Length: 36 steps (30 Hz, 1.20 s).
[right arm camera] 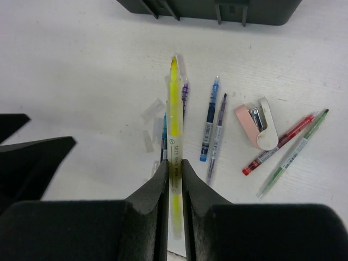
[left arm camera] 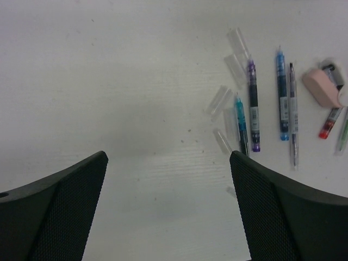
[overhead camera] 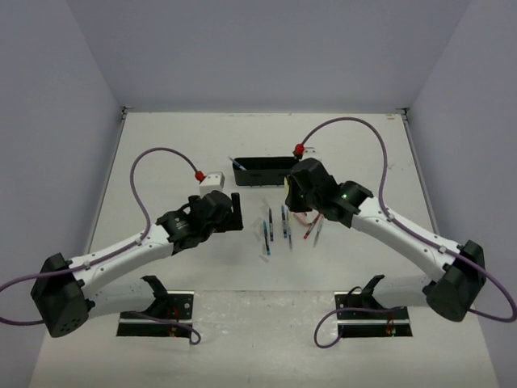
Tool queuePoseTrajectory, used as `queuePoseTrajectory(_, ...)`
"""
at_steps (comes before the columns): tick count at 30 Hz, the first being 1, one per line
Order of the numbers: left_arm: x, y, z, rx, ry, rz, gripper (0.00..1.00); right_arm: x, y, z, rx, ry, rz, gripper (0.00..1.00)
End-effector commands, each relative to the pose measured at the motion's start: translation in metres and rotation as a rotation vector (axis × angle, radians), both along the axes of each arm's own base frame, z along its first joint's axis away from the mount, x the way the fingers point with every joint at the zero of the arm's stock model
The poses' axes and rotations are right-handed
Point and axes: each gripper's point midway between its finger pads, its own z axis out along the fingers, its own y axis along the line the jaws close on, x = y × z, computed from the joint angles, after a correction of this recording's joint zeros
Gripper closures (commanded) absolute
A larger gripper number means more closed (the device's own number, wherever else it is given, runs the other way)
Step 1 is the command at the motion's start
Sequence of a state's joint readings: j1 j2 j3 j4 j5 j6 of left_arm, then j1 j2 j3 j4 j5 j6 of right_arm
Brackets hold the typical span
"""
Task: Sort the stationery into containers
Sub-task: Pick up the pen from the center of the board.
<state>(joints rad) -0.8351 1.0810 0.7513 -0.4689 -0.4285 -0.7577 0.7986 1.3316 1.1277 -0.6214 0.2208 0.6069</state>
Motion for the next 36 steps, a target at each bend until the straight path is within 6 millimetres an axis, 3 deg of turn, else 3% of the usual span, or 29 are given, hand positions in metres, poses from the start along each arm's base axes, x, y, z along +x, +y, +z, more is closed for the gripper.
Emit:
queuePoseTrajectory(1,0.007,-0.029,-0.005,-0.103,-0.002,0.181,0.14,-0.015,-0.020,-0.003,-0.024,-0.011,-0.013,1.00)
queuePoseTrajectory(4,0.007,-0.042,-0.018,-0.123,0.030,0.274,0.20,-0.019,-0.025,-0.005,-0.015,-0.015,-0.014,1.00)
queuePoseTrajectory(6,0.008,-0.049,-0.033,-0.107,0.067,0.347,0.30,-0.022,-0.030,-0.009,-0.022,-0.013,-0.019,1.00)
queuePoseTrajectory(8,0.011,-0.056,-0.035,-0.105,0.085,0.389,0.34,-0.024,-0.032,-0.012,-0.024,-0.015,-0.018,1.00)
queuePoseTrajectory(11,0.007,-0.056,-0.054,-0.027,0.135,0.452,0.40,-0.026,-0.035,-0.016,-0.030,-0.016,-0.014,1.00)
queuePoseTrajectory(16,0.008,-0.072,-0.065,-0.005,0.173,0.491,0.48,-0.026,-0.037,-0.016,-0.029,-0.031,-0.016,1.00)
queuePoseTrajectory(22,0.006,-0.077,-0.074,-0.016,0.192,0.521,0.59,-0.027,-0.044,-0.016,-0.032,-0.044,-0.018,1.00)
queuePoseTrajectory(36,0.007,-0.094,-0.092,-0.005,0.213,0.482,0.68,-0.027,-0.043,-0.020,-0.021,-0.051,0.016,1.00)
